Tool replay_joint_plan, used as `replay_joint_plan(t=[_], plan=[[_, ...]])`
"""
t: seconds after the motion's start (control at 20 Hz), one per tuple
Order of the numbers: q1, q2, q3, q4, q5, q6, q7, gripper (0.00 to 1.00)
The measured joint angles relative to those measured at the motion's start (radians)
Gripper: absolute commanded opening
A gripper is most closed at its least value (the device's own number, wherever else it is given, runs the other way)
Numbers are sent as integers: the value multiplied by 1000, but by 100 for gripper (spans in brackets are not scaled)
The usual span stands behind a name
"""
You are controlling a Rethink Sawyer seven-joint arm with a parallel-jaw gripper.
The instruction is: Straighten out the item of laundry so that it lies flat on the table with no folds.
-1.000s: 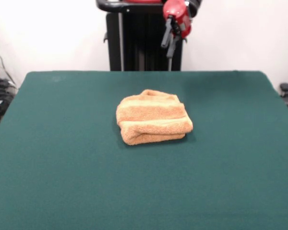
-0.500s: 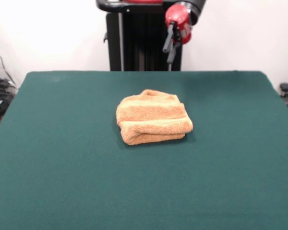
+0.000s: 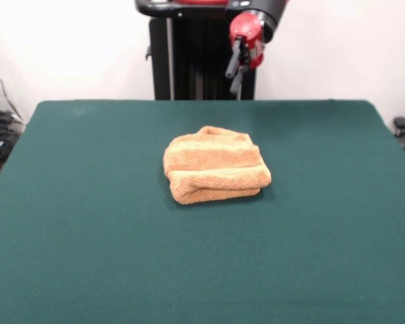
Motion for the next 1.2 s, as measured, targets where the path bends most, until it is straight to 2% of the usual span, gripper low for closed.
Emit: replay_joint_plan(t=[0.8, 1.2], plan=[[7, 71, 56, 26, 71, -148, 0, 100], [24, 78, 88, 29, 111, -173, 0, 100]])
